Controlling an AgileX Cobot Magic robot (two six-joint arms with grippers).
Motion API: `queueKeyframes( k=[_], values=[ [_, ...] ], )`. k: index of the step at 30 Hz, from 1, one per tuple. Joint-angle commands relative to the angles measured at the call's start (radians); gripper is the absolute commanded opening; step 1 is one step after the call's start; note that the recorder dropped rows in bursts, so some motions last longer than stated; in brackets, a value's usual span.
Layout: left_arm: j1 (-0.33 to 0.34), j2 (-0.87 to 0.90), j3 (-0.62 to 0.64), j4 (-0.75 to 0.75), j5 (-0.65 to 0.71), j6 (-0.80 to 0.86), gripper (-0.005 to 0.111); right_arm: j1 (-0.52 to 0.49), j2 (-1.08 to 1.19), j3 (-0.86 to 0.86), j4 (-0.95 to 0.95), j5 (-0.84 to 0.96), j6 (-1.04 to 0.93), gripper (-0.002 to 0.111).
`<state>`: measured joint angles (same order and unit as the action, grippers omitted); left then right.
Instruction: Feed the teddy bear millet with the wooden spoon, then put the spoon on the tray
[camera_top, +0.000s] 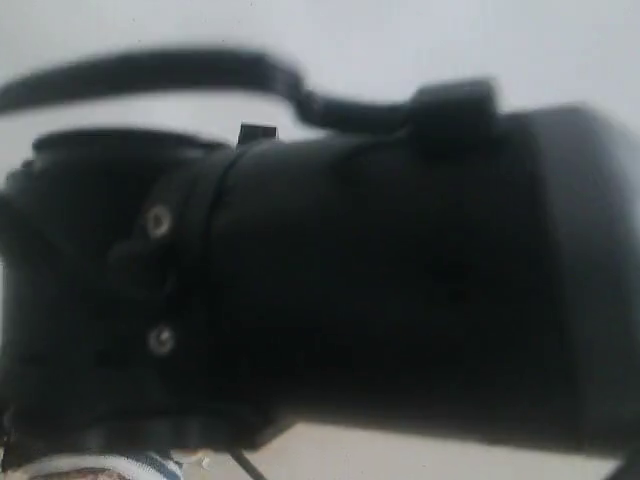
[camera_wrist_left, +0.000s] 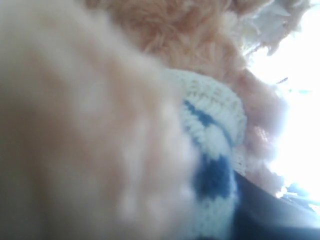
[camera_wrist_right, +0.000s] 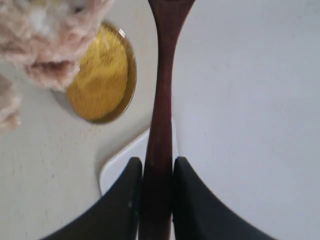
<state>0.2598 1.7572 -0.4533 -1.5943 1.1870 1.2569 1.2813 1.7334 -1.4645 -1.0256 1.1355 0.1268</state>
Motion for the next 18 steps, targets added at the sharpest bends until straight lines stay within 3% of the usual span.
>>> queueKeyframes(
  k=[1,5,8,13,18],
  values=[
    [-0.001,-0.004,-0.001,-0.068,0.034,0.008,0.004,-0.058,-0.087,0.0,0.004,-0.116,0.08,0.0],
    [-0.001,-0.004,-0.001,-0.097,0.034,0.008,0.004,-0.167,-0.124,0.0,0.081,-0.106,0.124,0.0],
    [-0.001,-0.004,-0.001,-0.15,0.034,0.052,0.004,-0.314,-0.127,0.0,0.251,-0.109,0.116,0.0],
    [-0.001,-0.004,-0.01,-0.15,0.034,0.092,0.004,-0.513,-0.125,0.0,0.565,-0.109,-0.071,0.0],
    [-0.001,-0.004,-0.063,-0.15,0.034,0.092,0.004,-0.554,-0.125,0.0,0.659,-0.084,-0.149,0.0]
  ],
)
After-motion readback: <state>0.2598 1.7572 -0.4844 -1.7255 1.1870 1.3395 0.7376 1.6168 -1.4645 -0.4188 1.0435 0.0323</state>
